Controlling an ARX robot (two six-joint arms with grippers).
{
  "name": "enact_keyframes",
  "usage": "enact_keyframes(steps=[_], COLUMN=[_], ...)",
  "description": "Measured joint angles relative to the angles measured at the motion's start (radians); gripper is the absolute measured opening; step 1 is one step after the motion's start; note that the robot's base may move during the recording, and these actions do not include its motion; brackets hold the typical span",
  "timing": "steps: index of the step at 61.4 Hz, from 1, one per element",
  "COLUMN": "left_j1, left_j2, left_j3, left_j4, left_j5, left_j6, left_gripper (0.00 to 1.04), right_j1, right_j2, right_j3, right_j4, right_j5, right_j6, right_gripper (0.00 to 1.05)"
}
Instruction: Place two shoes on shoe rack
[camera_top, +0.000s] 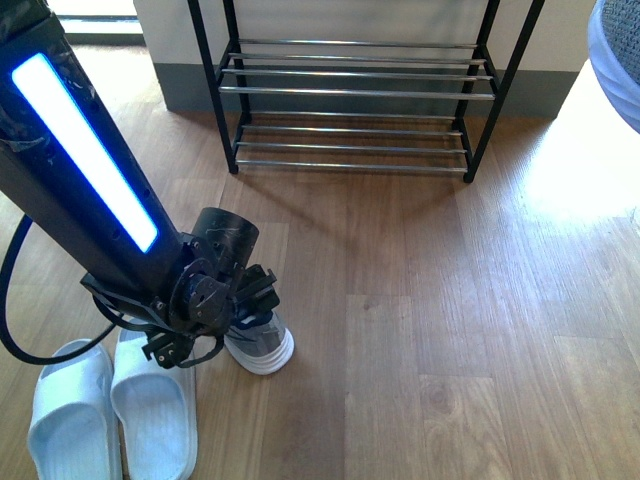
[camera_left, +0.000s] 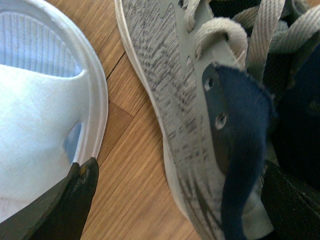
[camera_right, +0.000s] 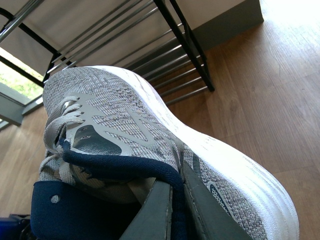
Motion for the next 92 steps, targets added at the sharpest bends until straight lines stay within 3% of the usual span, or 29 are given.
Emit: enact_keyframes(steps=[39, 56, 76, 84, 92], left_j1=[0.005, 0.021, 0.036, 0.041, 0.040], left_j2=[0.018, -0.141, -0.666, -0.928, -1.216], left_j3=[0.024, -0.206, -0.651, -0.841, -1.000], left_j4=[-0.053, 0.064, 0.251, 0.257, 0.161], left_j5=[-0.022, -0.096, -0.231, -0.283, -0.340], left_j6=[-0.019, 0.089, 0.242, 0.285, 0.322], left_gripper=[0.01, 0.02, 0.02, 0.02, 0.02], right_j1=[0.000, 0.000, 0.000, 0.000, 0.000], right_j2=[0.000, 0.000, 0.000, 0.000, 0.000], right_j3=[0.000, 0.000, 0.000, 0.000, 0.000], right_j4=[0.000, 0.000, 0.000, 0.000, 0.000], right_j5=[0.000, 0.000, 0.000, 0.000, 0.000], right_j6=[0.000, 0.000, 0.000, 0.000, 0.000], right_gripper=[0.01, 0.01, 0.01, 0.01, 0.01])
